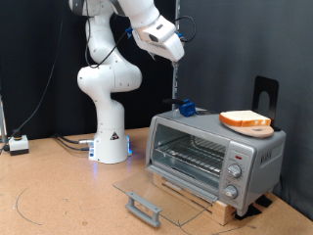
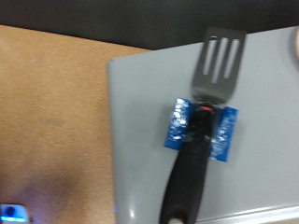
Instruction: Make a piece of toast with the oven
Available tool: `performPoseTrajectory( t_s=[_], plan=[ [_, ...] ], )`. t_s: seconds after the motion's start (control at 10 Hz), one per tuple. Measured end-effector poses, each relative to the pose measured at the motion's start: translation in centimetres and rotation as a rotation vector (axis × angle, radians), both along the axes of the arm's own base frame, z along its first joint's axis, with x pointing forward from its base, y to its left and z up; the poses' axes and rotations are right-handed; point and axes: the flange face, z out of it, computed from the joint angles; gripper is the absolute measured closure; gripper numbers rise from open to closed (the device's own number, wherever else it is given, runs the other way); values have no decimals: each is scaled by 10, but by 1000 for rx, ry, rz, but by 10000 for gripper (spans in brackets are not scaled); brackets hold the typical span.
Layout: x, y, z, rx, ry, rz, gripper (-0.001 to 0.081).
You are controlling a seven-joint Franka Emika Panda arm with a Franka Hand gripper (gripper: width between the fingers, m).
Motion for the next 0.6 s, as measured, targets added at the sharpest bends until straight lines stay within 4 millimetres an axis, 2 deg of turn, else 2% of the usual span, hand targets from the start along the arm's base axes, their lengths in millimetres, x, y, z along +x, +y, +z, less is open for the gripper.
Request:
performPoseTrajectory(
  t_s=[0.4,0.6],
  plan=[
    [-11,6,-14,-27,-92,-121,-3],
    [-14,7,-21,-11,-63,-167,-3]
  ],
)
